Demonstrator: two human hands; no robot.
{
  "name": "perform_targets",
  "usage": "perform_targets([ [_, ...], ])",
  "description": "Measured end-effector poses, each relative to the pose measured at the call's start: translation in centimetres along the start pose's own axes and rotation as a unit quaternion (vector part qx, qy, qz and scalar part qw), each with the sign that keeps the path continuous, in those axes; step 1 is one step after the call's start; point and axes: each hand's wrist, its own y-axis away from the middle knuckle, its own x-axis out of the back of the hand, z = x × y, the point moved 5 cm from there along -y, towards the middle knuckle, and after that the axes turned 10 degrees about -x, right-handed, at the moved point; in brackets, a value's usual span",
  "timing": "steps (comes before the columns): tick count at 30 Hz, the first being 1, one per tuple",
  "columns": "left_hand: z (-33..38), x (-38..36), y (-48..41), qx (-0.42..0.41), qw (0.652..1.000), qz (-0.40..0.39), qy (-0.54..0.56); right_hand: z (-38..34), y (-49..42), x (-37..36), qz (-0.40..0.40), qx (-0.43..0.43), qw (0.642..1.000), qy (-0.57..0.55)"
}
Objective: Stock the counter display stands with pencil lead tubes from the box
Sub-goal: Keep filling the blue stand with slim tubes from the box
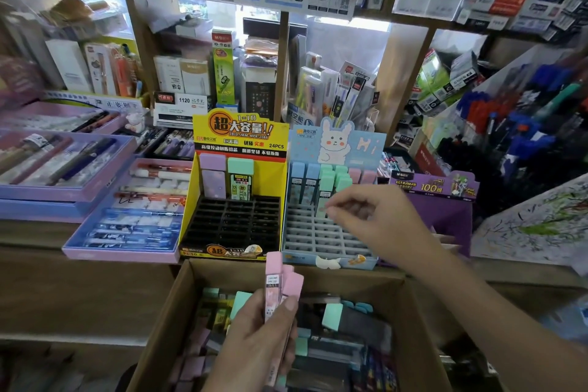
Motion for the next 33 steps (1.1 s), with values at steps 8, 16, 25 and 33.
perform_targets([
  [8,-0.1,-0.2,-0.2,-0.029,0.999,-0.02,-0.024,1.3,3.9,-5.7,-0.214,-0.129,0.963,-0.101],
  [16,-1.9,1.2,-0.3,0.023,1.0,0.007,-0.013,1.2,3.3,-4.0,-0.185,-0.127,0.964,-0.145],
  [25,-2.5,1.6,-0.4,0.037,0.999,0.019,0.007,0.1,-0.1,5.9,0.015,-0.069,0.992,-0.107],
  [33,-1.0,0.6,0.2,0.03,0.999,0.036,-0.026,1.2,-3.8,8.9,0.077,-0.053,0.995,0.032],
])
